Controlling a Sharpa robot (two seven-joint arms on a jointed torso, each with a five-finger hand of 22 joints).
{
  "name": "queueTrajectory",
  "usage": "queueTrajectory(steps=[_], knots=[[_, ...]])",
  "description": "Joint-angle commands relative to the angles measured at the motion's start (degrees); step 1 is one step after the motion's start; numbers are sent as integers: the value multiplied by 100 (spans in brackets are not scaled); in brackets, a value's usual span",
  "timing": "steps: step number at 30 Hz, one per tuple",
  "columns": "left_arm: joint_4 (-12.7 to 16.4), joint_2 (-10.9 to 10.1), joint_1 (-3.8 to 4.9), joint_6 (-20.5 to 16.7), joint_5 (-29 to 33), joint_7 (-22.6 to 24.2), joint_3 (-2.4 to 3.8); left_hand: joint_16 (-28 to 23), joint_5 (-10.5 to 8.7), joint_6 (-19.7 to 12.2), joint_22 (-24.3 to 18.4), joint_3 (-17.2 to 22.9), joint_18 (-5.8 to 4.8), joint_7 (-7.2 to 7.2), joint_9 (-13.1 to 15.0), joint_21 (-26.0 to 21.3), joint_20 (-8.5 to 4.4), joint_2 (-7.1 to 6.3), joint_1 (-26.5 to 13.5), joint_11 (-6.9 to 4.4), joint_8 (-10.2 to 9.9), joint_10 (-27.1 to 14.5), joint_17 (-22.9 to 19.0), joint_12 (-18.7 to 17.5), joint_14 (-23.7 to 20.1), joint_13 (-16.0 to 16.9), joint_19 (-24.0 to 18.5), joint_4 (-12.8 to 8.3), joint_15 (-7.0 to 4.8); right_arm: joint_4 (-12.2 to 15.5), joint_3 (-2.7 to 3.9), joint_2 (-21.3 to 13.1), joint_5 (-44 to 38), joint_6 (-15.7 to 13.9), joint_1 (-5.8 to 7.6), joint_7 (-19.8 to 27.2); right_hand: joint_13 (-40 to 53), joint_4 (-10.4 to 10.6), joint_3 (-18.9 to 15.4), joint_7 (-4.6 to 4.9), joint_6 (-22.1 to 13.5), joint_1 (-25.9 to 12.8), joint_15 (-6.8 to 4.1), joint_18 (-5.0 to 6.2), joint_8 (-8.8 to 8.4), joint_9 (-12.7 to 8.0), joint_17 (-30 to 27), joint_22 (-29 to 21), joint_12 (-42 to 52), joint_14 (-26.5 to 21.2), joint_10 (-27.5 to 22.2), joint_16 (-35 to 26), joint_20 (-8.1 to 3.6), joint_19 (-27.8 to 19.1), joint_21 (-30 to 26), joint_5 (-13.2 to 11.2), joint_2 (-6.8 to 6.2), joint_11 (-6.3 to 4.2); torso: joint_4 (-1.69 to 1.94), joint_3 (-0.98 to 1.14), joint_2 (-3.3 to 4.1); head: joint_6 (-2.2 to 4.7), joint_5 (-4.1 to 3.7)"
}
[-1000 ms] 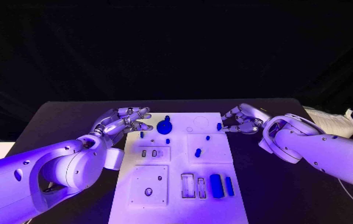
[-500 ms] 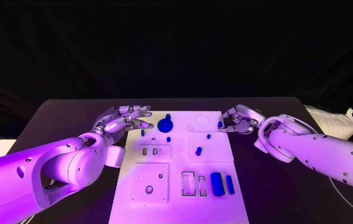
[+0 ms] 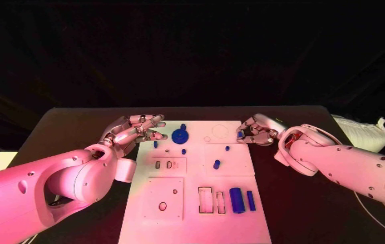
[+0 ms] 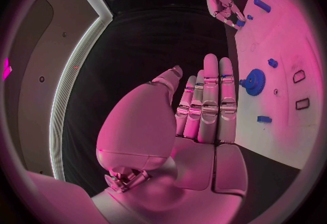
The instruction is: Assemble the parts on the task board
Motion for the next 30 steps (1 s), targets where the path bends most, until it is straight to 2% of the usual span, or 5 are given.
queueTrajectory(steps=[1, 12, 18, 24, 30], knots=[[8, 10, 4, 116, 7, 8, 3, -14, -23, 19, -8, -1, 66, 37, 5, -36, 20, -31, 6, -16, -35, -30, 5, -15, -33, 7, 25, -42, -4, -10, 1, 12, -15, 123, -4, 77, 1346, -22, 52, -24, 90, 26, -60, -79, 51, 10, 1389, 1509, 23, 582, 481, 22, -38, 605, 36, -34, 87, -66, -3, -1, -1, -3, 6], [10, 9, 4, 121, 7, -7, 3, -14, -23, 19, -8, -1, 66, 37, 5, -36, 20, -31, 6, -16, -35, -30, 5, -15, -33, 7, 25, -42, -4, -24, 1, 28, -144, 117, -5, 16, 1354, -158, 222, -168, 441, 119, -149, -79, 136, 46, 1413, 1509, 35, 588, 487, 31, -117, 605, 36, -47, 185, -194, -2, 2, -1, -32, 3], [11, 5, 4, 121, 7, -11, 3, -15, -23, 20, -9, 4, 66, 36, 5, -37, 20, -28, 8, -16, -37, -31, 13, -15, -35, 7, 26, -46, -4, 28, 2, 38, -213, -161, -5, 0, 1354, -248, 358, -224, 566, 180, -193, -79, 161, 60, 1428, 1509, 33, 591, 487, 37, -163, 605, 36, -156, 269, -247, -11, 5, 0, -30, 15], [-1, 7, 4, 124, 7, -11, 3, -15, -23, 20, -9, 4, 66, 36, 5, -37, 20, -28, 8, -16, -37, -31, 13, -15, -35, 7, 26, -46, -4, 388, 27, 28, -168, -405, 27, -161, 1352, -257, 421, -249, 621, 143, -210, -79, 171, 68, 1438, 1509, 29, 593, 486, 40, -183, 605, 36, -190, 320, -270, -3, -3, -7, -35, 23], [-48, 27, 4, 122, 41, -8, 3, -15, -23, 20, -9, 4, 66, 36, 5, -37, 20, -28, 8, -16, -37, -31, 13, -15, -35, 7, 26, -46, -4, 870, 44, 125, -173, -408, 137, -454, 1339, -235, 446, -258, 627, 72, -219, -79, 162, 68, 1422, 1509, 1, 590, 476, 34, -194, 605, 36, -234, 346, -279, 11, -13, -24, -43, 60]])
